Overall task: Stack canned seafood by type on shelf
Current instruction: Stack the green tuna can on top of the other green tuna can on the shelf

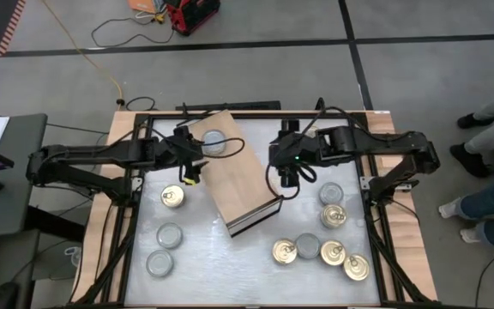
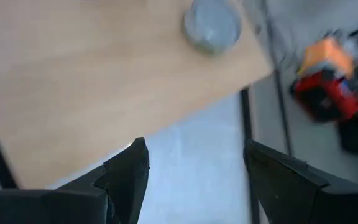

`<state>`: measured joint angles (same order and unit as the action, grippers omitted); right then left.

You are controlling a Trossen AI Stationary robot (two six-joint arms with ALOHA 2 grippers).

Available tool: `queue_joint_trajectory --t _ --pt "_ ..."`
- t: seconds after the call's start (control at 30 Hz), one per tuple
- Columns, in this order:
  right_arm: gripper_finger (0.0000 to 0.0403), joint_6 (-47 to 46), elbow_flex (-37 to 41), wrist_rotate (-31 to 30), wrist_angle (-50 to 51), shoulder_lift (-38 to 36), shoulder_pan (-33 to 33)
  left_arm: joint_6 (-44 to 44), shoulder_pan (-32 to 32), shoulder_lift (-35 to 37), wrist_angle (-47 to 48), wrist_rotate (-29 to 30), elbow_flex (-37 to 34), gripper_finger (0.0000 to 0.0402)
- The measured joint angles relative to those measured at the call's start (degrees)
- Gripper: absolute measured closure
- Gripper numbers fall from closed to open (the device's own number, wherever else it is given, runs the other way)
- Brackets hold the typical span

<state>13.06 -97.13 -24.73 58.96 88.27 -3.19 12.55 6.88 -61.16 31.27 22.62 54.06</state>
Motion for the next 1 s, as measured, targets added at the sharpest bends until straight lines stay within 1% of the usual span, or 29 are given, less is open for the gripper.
queue_joint_trajectory --t 0.07,0.13,0.27,0.37,0.47,0.53,0.6,0.63,0.73,0.8,0.9,1.0 --pt "0.0107 -2.43 3.46 0.78 0.63 -1.52 0.76 -0.45 -1.12 0.24 -0.88 -0.49 0.07 0.0109" --pt "0.0107 -4.47 7.56 1.78 0.37 -3.32 1.65 0.57 -2.28 0.16 -3.17 1.25 -0.57 0.0109" --pt "0.0107 -9.42 15.42 2.28 -0.7 -7.83 2.75 3.17 -3.06 0.13 -11.57 2.39 -4.17 0.0109" --pt "0.0107 -12.9 20.65 2.25 -3.04 -12.02 2.96 5.02 -2.86 -0.75 -17.69 4.94 -6.06 0.0109" --pt "0.0107 -15.85 26.02 1.35 -3.16 -15.58 4.31 6.15 -2.8 -1.03 -19.32 7.19 -6.8 0.0109" --pt "0.0107 -18.8 30.09 1.11 -4.1 -17.84 6.82 6.09 -3.25 -1.35 -21.31 6.26 -6.75 0.0109" --pt "0.0108 -22.16 33.65 1.68 -4.66 -19.35 10.43 6.34 -5.08 -0.75 -21.56 5.78 -6.82 0.0109" --pt "0.0109 -23.57 35.21 2.83 -4.65 -19.76 12.78 6.82 -6.36 -0.58 -23.26 5.83 -6.82 0.0109" --pt "0.0112 -25.4 39.43 8.14 -4.61 -19.81 19.9 8.97 -10.99 0.07 -25.22 6.34 -6.71 0.0109" --pt "0.0112 -25.11 41.78 11.21 -4.73 -19.57 24.24 10.3 -14.43 0.06 -26.23 7.96 -6.71 0.0112" --pt "0.0112 -23.05 44.55 11.67 -4.85 -18.45 28.23 10.71 -19.68 0.04 -25.85 12.2 -6.97 0.0123" --pt "0.0113 -21.79 46.13 10.54 -3.68 -16.14 29.72 9.77 -24.2 0.17 -25.94 16.82 -8.36 0.0135"
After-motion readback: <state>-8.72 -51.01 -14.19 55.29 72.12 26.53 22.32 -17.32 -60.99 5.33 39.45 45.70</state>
